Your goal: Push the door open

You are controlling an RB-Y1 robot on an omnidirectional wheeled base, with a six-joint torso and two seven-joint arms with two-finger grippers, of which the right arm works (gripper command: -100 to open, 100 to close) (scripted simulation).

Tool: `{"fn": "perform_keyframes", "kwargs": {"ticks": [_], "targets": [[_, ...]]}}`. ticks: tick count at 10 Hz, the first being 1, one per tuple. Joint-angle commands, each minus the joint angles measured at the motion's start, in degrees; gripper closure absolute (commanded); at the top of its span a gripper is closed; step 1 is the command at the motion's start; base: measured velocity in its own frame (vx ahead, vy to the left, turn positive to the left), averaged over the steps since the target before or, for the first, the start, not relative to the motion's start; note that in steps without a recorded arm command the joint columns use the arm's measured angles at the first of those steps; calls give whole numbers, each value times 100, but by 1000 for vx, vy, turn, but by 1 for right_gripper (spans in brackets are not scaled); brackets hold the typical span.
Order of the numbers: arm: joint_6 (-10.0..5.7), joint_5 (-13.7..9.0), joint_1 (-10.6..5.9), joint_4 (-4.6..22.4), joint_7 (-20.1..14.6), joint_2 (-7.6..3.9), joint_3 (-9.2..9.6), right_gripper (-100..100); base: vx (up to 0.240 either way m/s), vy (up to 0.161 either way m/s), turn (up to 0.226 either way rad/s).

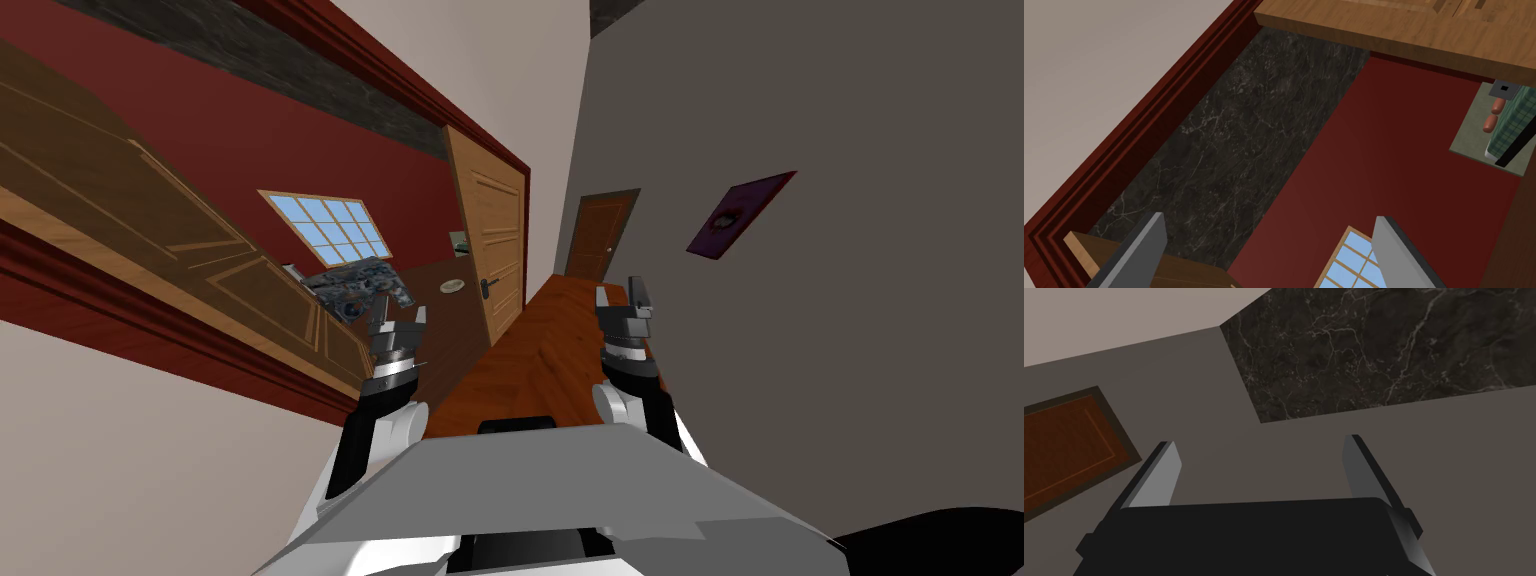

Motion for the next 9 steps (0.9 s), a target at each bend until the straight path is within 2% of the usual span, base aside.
{"fn": "perform_keyframes", "kwargs": {"ticks": [1,9], "targets": [[1,-2,-102,176,-20,-45,28,-100,37,-10,44],[9,-14,-693,1198,-138,-237,190,-100,75,-31,59]]}}
